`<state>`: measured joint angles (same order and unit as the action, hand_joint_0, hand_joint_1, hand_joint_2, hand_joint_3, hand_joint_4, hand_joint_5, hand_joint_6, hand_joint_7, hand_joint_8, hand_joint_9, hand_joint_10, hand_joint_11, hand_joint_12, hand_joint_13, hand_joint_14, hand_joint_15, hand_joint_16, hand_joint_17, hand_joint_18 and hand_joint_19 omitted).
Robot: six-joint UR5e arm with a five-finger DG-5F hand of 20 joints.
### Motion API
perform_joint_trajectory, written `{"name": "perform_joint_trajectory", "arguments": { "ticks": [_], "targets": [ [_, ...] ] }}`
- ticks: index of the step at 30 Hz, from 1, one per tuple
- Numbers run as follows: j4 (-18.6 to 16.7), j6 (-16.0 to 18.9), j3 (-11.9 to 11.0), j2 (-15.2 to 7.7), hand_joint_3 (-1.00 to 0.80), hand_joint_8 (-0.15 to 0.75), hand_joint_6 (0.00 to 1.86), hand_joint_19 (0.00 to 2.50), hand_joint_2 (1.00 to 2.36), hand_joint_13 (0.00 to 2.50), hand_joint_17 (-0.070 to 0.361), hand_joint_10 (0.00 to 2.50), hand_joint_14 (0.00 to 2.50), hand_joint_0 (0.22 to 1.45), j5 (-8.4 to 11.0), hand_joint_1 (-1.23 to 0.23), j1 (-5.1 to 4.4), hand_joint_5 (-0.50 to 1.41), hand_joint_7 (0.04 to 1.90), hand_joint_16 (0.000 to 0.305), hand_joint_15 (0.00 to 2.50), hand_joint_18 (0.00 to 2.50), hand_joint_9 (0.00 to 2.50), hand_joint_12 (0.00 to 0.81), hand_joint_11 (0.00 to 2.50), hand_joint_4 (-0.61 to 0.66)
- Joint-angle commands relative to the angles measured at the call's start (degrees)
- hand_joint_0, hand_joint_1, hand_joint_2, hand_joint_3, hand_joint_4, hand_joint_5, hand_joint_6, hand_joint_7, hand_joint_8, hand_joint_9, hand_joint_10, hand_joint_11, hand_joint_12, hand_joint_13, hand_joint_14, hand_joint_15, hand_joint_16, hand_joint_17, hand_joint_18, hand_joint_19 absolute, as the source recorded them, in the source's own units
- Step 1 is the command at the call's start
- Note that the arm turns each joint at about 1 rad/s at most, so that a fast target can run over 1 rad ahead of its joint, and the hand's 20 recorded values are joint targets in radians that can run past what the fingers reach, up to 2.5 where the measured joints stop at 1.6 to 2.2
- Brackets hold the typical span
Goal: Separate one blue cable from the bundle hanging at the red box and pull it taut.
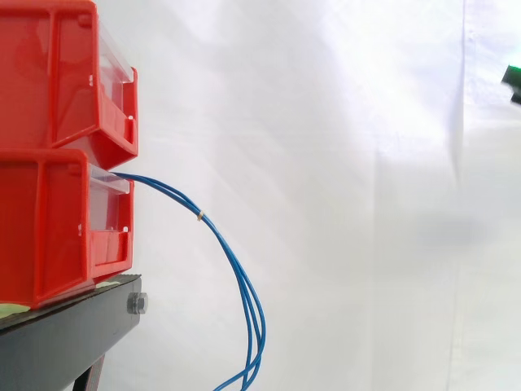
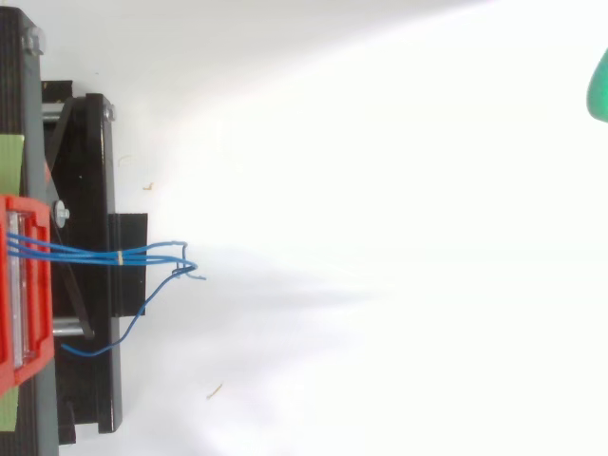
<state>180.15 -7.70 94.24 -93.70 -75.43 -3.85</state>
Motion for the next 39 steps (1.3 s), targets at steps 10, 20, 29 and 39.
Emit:
{"name": "perform_joint_trajectory", "arguments": {
  "ticks": [10,20,29,39],
  "targets": [
    [-9.5,5.1,0.0,-9.7,-0.50,0.274,0.50,0.01,1.00,0.33,0.084,0.01,0.00,0.53,0.64,-0.67,-0.64,-0.22,0.90,0.038,0.07,0.26,0.52,0.309,0.35,0.21],
    [-15.3,5.4,-5.9,-18.3,-0.50,0.270,0.50,0.00,1.00,0.20,0.093,0.01,0.00,0.53,1.25,-0.73,-0.28,-0.23,0.89,0.041,0.01,0.15,0.38,0.320,0.30,0.20],
    [-17.6,4.1,-7.5,-20.2,-0.50,0.264,0.50,0.00,1.00,0.17,0.091,0.01,0.00,0.57,6.53,-0.76,-0.55,-0.23,0.89,0.040,0.00,0.13,0.35,0.314,0.28,0.19],
    [-20.2,-2.3,-7.5,-21.8,-0.50,0.269,0.50,0.00,1.00,0.19,0.091,0.01,0.00,0.57,9.60,-0.75,-1.16,-0.23,0.88,0.040,0.00,0.15,0.38,0.312,0.28,0.19]
  ]
}}
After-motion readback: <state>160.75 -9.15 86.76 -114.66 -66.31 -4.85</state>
